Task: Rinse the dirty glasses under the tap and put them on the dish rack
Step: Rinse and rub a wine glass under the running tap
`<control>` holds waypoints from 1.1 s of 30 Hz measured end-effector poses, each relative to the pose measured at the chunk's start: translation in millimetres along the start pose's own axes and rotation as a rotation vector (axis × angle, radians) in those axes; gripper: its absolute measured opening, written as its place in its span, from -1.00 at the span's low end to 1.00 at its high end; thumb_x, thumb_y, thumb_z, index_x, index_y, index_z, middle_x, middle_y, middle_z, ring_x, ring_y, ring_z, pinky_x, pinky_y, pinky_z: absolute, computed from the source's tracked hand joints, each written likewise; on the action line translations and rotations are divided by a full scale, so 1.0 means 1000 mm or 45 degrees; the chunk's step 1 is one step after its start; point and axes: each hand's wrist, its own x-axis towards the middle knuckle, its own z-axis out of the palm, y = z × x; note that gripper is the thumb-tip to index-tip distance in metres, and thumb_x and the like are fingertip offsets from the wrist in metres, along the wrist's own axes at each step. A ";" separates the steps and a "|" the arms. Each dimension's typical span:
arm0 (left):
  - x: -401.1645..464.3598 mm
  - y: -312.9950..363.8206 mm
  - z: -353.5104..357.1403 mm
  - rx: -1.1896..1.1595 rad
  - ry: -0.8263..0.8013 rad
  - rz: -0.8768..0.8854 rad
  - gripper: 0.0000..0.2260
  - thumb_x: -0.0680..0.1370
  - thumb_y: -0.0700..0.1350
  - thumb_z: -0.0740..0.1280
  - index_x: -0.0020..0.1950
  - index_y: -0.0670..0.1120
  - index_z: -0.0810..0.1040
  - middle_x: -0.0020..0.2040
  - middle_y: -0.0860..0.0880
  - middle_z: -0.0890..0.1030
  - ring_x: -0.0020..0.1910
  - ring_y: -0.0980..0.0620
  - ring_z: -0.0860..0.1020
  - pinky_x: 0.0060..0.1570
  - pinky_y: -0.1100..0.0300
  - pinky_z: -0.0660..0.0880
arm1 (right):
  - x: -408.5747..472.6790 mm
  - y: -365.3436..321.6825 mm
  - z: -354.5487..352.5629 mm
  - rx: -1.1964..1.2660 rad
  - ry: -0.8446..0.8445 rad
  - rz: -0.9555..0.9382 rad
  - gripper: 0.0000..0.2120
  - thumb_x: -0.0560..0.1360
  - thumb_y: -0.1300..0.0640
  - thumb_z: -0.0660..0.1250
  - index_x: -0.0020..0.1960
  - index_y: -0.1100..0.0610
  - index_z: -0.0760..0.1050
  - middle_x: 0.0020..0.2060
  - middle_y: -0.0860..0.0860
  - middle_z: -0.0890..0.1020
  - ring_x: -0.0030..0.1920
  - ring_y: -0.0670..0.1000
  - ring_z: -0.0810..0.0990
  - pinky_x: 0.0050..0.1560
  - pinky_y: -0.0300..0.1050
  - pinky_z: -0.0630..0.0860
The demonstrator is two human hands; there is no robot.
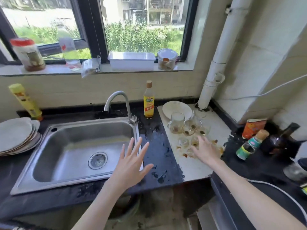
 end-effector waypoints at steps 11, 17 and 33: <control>0.119 -0.042 0.003 0.012 -0.093 0.200 -0.09 0.24 0.44 -0.54 0.52 0.07 -0.20 0.44 0.03 -0.34 0.43 -0.07 -0.37 0.36 -0.02 -0.33 | 0.083 0.023 0.030 -0.062 -0.229 0.260 -0.19 0.52 -0.12 0.28 0.54 0.13 -0.11 0.52 0.15 0.07 0.52 0.16 0.02 0.45 0.09 0.11; 0.136 -0.044 0.024 -0.098 -0.183 0.153 -0.05 0.23 0.49 -0.50 0.52 0.06 -0.16 0.51 -0.01 -0.24 0.41 -0.05 -0.38 0.37 -0.02 -0.30 | 0.083 0.014 0.033 0.136 -0.157 0.291 -0.20 0.48 -0.07 0.35 0.52 0.17 0.00 0.50 0.16 0.15 0.50 0.13 0.13 0.42 0.03 0.19; 0.113 -0.040 0.039 -0.870 0.145 -0.350 -0.30 0.46 0.11 0.36 0.49 -0.06 0.13 0.35 0.02 0.34 0.30 0.12 0.28 0.22 0.43 0.16 | 0.103 -0.143 0.014 0.670 -0.645 -0.306 -0.46 0.34 -0.24 0.41 0.22 -0.05 0.39 -0.01 -0.05 0.57 -0.01 -0.03 0.58 0.09 -0.04 0.55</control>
